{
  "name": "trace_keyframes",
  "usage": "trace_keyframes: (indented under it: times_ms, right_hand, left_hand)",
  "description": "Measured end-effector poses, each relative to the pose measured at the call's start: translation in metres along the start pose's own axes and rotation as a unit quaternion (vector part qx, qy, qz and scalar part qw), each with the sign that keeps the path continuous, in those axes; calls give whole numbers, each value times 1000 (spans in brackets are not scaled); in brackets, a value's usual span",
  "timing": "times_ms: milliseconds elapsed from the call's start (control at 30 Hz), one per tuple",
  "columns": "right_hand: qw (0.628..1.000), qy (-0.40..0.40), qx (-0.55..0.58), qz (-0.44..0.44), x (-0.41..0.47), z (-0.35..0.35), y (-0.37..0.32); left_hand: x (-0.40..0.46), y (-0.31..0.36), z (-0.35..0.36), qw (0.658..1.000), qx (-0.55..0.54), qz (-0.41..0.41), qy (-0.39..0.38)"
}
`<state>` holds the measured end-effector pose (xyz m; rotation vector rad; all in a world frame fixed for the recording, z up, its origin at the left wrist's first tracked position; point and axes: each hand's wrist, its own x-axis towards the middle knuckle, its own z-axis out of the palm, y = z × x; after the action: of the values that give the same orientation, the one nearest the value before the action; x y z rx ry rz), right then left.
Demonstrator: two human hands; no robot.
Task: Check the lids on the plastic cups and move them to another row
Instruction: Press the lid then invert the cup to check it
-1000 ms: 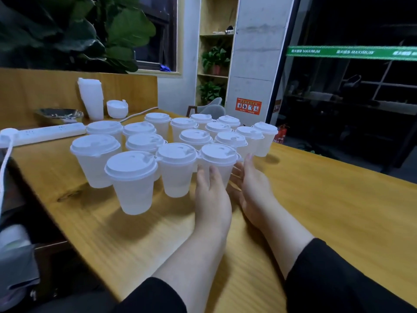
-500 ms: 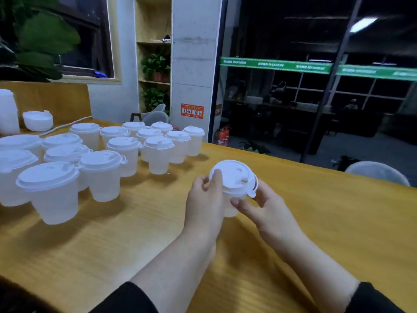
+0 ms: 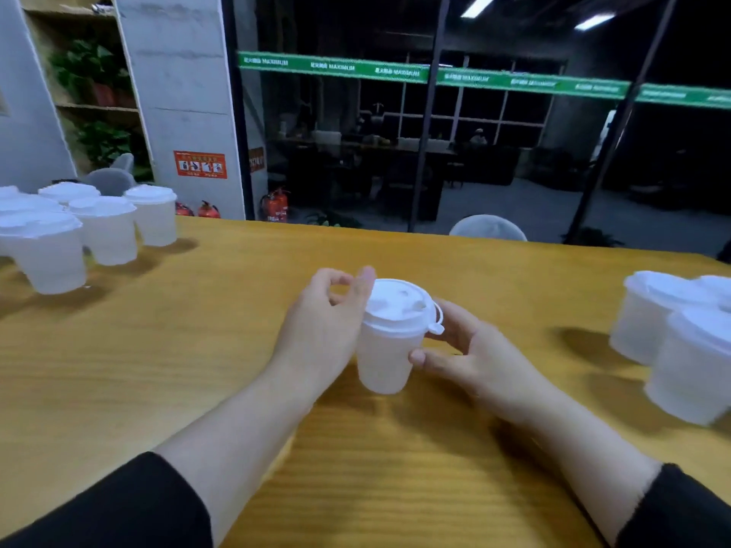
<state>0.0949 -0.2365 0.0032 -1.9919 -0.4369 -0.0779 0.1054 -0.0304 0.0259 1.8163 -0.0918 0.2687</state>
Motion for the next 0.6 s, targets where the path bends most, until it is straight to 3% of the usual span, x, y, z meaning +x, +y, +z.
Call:
trace_keyframes:
  times_ms: [67, 200, 333, 600]
  right_hand:
    - [1000, 25, -12, -5, 2, -11, 3]
    - [978, 119, -75, -156, 1, -27, -1]
    - [955, 57, -145, -252, -3, -29, -6]
    - [942, 46, -211, -256, -4, -35, -11]
  left_hand:
    - [10, -3, 6, 999, -20, 47, 12]
    - [15, -9, 8, 991, -29, 126, -29]
    - [14, -17, 8, 985, -41, 137, -100]
    - [12, -16, 6, 980, -13, 129, -151]
